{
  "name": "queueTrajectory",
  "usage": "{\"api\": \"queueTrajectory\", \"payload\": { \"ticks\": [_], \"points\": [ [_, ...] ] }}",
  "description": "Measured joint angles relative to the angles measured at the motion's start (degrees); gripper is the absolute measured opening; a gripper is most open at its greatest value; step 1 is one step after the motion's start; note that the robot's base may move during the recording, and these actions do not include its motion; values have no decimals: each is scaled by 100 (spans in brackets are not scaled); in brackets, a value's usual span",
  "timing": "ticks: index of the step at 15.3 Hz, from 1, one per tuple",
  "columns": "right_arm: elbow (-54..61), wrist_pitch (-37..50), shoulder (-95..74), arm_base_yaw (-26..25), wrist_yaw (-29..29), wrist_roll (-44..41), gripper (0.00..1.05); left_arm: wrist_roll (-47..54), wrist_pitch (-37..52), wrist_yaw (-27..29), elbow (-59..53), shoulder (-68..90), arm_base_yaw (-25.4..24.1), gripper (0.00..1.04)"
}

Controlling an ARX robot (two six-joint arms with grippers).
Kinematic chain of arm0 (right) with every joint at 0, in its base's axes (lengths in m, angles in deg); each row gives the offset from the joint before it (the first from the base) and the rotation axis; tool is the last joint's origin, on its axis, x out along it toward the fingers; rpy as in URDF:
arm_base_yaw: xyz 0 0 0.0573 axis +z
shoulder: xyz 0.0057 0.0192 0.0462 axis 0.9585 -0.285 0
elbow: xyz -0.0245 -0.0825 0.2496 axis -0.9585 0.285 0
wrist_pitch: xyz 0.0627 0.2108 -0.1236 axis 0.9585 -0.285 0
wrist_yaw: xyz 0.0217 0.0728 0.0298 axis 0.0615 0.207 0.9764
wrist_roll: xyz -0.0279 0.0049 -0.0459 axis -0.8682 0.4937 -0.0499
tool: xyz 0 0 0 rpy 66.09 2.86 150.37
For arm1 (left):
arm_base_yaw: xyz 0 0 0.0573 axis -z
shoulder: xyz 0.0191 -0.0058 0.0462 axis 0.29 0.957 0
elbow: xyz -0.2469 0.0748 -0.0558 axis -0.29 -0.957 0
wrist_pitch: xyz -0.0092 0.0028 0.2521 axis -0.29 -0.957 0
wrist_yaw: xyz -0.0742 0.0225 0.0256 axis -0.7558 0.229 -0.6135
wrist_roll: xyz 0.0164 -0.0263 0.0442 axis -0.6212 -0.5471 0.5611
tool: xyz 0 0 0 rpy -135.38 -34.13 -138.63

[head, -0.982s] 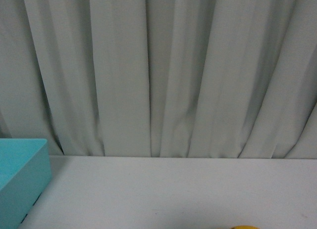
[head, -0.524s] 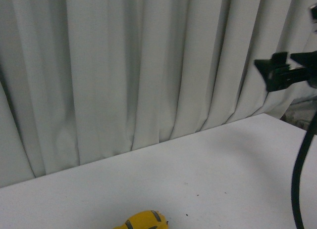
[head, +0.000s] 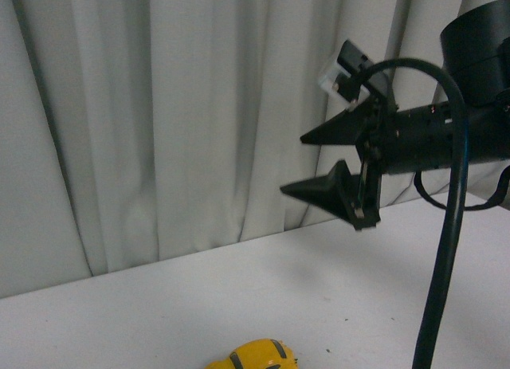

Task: Wind up and store yellow beetle toy

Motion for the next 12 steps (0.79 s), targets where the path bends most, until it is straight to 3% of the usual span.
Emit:
{"api": "queueTrajectory", "payload": {
  "ticks": [3, 5, 12],
  "points": [
    [-391, -2090, -321, 203, 219, -1919, 98, 0, 0, 0, 0, 0, 0, 98],
    [-538, -2817, -588, 271, 166, -2927, 98, 0, 0, 2, 0, 0, 0, 98],
    [-927, -3853, -1766, 649, -236, -4841, 98, 0, 0, 0, 0, 0, 0, 98]
  ]
}}
